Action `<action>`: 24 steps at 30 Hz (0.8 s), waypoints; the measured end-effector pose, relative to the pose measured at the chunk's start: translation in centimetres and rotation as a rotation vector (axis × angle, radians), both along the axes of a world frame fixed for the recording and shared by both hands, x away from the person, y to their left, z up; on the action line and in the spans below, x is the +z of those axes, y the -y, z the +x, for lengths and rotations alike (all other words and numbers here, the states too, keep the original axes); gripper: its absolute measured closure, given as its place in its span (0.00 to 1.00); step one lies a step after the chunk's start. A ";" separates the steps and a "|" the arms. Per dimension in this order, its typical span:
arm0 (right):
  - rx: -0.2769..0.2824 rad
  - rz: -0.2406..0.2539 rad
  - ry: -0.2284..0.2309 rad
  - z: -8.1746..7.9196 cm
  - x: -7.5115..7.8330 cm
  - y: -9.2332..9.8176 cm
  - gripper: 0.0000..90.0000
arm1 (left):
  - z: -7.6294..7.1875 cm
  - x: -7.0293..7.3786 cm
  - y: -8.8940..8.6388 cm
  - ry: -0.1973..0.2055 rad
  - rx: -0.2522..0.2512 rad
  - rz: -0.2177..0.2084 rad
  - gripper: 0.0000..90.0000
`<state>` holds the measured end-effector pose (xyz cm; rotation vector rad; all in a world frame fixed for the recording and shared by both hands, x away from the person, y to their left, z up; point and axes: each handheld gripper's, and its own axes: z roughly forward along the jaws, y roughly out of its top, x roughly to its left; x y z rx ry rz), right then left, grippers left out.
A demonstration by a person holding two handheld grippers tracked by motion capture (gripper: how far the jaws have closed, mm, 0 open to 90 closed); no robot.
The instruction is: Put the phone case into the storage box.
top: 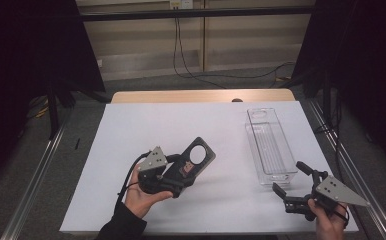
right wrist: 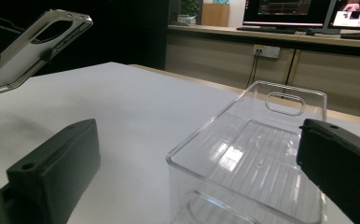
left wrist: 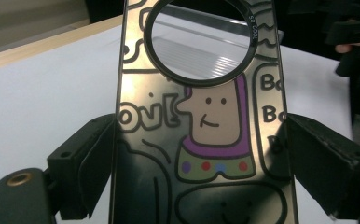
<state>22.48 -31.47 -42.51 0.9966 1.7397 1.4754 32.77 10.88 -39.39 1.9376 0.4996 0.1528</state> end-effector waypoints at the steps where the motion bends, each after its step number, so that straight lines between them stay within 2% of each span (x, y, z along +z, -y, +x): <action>1: 0.009 -0.004 0.001 0.0 0.1 -0.3 0.00 | -0.2 -0.1 -0.1 0.009 -0.021 -0.021 0.14; 2: 0.009 -0.004 0.001 0.0 0.1 -0.3 0.00 | -0.2 -0.1 -0.1 0.009 -0.021 -0.021 0.14; 3: 0.019 -0.004 0.001 0.1 0.2 -0.6 0.00 | -0.3 -0.3 -0.1 0.006 -0.032 -0.040 0.14; 6: 0.035 -0.007 0.001 0.2 0.3 -1.0 0.00 | -0.5 -0.4 -0.1 0.015 -0.038 -0.040 0.14; 9: 0.071 -0.011 -0.012 0.5 0.6 -1.7 0.00 | -0.6 -0.6 -0.1 0.025 -0.077 -0.048 0.14; 12: 0.080 -0.006 -0.005 0.5 0.9 -1.9 0.00 | -0.7 -0.7 -0.1 0.023 -0.091 -0.062 0.14; 13: 0.105 0.009 -0.003 0.6 1.3 -2.1 0.00 | -0.8 -0.8 0.0 0.025 -0.108 -0.067 0.14; 14: 0.105 0.009 -0.003 0.6 1.3 -2.1 0.00 | -0.8 -0.8 0.0 0.025 -0.108 -0.067 0.14; 15: 0.141 0.017 -0.001 0.8 1.5 -2.5 0.00 | -1.0 -0.8 0.1 0.025 -0.118 -0.076 0.14; 16: 0.141 0.017 -0.001 0.8 1.5 -2.5 0.00 | -1.0 -0.8 0.1 0.025 -0.118 -0.076 0.14; 17: 0.189 0.029 -0.017 1.0 1.6 -3.0 0.00 | -1.0 -0.7 0.1 0.027 -0.127 -0.079 0.14; 18: 0.189 0.029 -0.017 1.0 1.6 -3.0 0.00 | -1.0 -0.7 0.1 0.027 -0.127 -0.079 0.14; 21: 0.249 0.032 -0.033 1.7 1.8 -4.1 0.00 | -1.1 -0.8 0.3 0.013 -0.150 -0.082 0.14; 24: 0.275 0.037 -0.039 2.0 2.0 -4.6 0.00 | -1.1 -0.8 0.4 0.004 -0.156 -0.089 0.14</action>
